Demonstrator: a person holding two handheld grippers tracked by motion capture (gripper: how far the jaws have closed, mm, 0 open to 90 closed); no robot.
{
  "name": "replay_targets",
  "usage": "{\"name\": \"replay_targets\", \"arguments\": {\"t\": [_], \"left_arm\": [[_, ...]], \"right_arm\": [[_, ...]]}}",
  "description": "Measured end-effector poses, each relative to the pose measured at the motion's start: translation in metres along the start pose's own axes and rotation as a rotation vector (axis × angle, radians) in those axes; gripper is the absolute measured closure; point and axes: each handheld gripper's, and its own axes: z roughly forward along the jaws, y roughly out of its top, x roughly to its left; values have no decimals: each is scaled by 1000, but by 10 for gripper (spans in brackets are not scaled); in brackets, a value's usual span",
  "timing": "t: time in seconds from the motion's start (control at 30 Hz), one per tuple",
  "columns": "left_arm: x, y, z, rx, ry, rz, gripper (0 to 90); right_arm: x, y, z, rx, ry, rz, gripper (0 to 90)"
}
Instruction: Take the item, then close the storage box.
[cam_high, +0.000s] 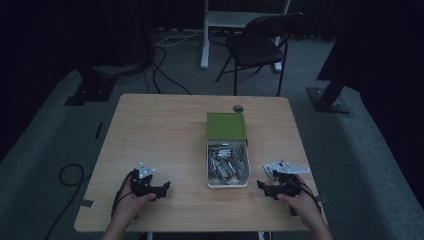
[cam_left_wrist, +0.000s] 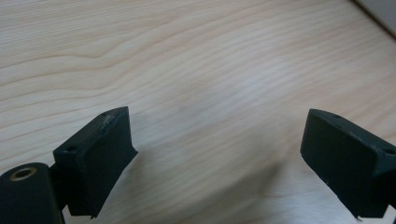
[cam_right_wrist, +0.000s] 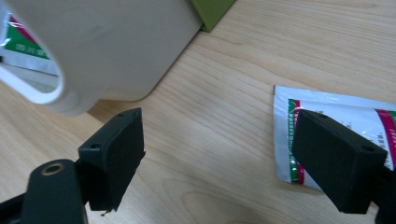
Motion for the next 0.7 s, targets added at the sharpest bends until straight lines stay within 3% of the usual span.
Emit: {"name": "replay_targets", "arguments": {"t": [0.37, 0.5, 0.7], "left_arm": [[-27, 12, -9, -39, -76, 72, 99], [-36, 15, -11, -46, -71, 119, 99], [-47, 19, -12, -73, -115, 142, 99]], "right_arm": [[4, 4, -4, -20, 34, -26, 169], [7, 6, -6, -34, 59, -38, 169], [12, 7, -7, -35, 105, -72, 169]]}}
